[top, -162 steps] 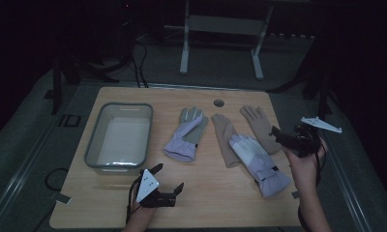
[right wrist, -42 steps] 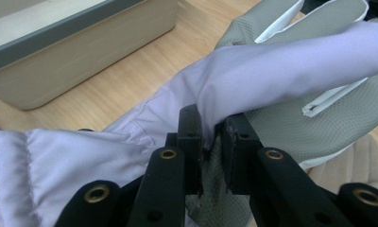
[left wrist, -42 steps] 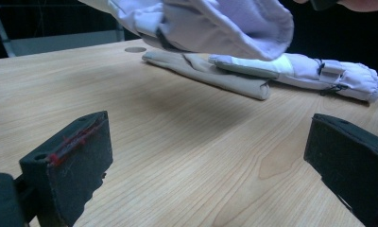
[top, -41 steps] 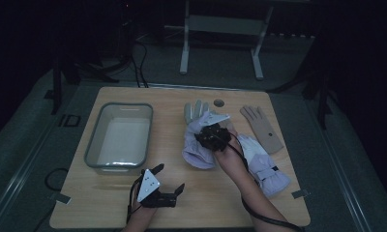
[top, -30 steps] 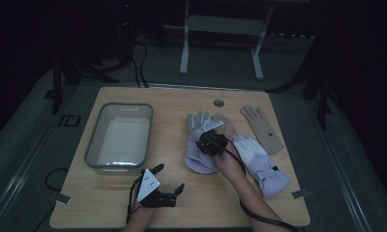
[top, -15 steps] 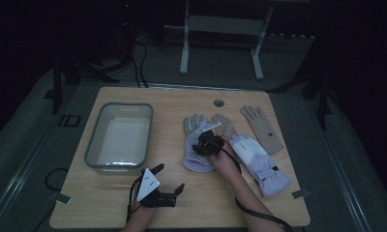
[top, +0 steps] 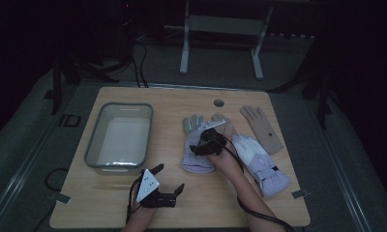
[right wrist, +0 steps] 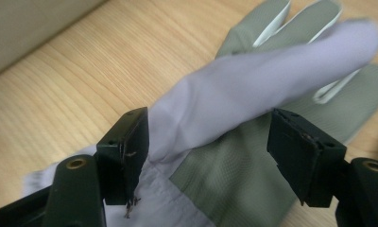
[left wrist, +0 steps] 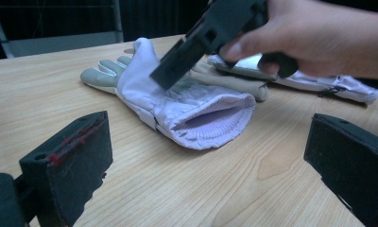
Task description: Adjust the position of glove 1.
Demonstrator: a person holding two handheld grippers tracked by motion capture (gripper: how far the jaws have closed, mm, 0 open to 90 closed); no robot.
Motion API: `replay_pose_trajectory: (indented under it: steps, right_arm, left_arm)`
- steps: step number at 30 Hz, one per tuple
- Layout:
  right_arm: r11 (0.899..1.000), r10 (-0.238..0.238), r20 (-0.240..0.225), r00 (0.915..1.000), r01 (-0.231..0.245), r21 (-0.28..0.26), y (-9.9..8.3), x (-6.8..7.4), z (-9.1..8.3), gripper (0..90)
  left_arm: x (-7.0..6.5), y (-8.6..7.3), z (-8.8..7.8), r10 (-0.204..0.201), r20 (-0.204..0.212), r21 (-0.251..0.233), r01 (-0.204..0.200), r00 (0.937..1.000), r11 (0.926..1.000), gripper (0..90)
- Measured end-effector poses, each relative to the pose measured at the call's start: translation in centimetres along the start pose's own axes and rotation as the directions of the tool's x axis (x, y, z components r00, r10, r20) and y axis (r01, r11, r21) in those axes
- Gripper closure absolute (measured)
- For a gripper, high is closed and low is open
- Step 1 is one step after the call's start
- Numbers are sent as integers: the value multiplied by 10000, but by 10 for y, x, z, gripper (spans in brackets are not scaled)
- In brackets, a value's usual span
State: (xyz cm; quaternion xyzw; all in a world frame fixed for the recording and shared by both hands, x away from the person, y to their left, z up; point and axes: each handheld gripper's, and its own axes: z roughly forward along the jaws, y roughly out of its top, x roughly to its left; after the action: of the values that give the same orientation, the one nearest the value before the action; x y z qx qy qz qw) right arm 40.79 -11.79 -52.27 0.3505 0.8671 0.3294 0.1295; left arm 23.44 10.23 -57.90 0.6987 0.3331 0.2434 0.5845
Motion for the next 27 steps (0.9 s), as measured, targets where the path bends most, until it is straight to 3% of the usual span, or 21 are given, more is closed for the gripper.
replay_pose_trajectory:
  steps: [10,14,18,25,27]
  right_arm:
    - [9981,-54,65,10000,58,-618,11,-13,-54,323]
    - [9969,-5,352,9994,33,-785,9,-23,-74,322]
    - [9954,176,620,9979,-117,-955,1,-35,-94,322]
    - [9971,247,1240,9920,-155,-748,-23,-54,-126,364]
    - [9962,440,1232,9914,-343,-798,-31,-59,-133,366]
  left_arm:
    - [0,0,0,-8,-26,9,8,10000,10000,20]
    - [0,0,0,-7,-38,10,7,10000,10000,20]
    - [0,0,0,-2,-65,19,2,10000,10000,20]
    - [0,0,1,-72,-82,58,73,9999,10000,20]
    - [0,0,1,-38,-88,66,39,10000,10000,20]
